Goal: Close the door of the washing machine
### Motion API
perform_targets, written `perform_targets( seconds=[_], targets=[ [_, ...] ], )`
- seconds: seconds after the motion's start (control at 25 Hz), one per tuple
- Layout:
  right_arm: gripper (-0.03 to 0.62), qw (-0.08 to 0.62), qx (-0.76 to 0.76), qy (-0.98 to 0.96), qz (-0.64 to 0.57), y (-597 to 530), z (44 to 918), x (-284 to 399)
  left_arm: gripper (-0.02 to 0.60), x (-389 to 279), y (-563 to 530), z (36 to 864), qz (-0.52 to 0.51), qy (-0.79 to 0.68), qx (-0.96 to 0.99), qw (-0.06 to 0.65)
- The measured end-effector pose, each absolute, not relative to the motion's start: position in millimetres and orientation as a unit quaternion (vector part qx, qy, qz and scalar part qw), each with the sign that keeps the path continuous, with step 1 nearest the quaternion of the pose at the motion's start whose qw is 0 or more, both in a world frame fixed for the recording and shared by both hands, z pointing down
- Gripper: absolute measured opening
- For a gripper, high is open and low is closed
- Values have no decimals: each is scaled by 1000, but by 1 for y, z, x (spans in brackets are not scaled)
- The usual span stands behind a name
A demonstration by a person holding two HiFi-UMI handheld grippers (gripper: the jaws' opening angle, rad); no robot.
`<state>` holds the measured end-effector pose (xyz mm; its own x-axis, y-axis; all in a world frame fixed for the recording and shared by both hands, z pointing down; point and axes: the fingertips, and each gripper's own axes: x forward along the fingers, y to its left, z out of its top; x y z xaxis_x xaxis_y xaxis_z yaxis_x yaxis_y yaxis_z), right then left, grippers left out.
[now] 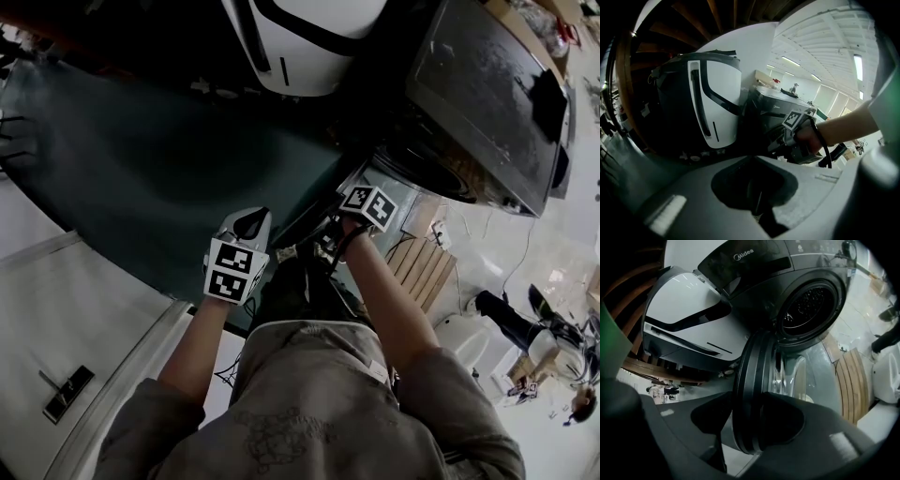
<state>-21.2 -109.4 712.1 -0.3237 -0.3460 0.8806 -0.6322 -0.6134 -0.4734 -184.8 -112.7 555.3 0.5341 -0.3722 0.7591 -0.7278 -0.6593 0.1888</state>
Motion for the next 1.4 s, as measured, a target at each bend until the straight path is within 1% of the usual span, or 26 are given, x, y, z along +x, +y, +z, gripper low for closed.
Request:
perform_targets(
  seconds=[0.2, 0.6, 1.04, 1.08, 1.2, 1.4],
  targets=[
    [233, 111, 577, -451, 672, -94, 710, -4, 0, -165, -100, 558, 365, -303, 844, 249],
    [230, 154, 571, -498, 635, -71, 708, 27, 0, -132, -88, 562, 385, -260, 854, 235],
    [212, 265, 585, -542, 543, -51, 699, 73, 0, -81, -84, 563, 395, -212, 867, 215],
    [202, 277, 585, -547, 531, -50, 697, 77, 0, -78, -84, 563, 397, -208, 868, 214],
    [143, 313, 589, -564, 486, -49, 694, 85, 0, -70, -84, 565, 401, -199, 869, 211],
    [138, 346, 604, -567, 440, -46, 695, 111, 0, -57, -86, 569, 407, -189, 869, 208]
  ],
)
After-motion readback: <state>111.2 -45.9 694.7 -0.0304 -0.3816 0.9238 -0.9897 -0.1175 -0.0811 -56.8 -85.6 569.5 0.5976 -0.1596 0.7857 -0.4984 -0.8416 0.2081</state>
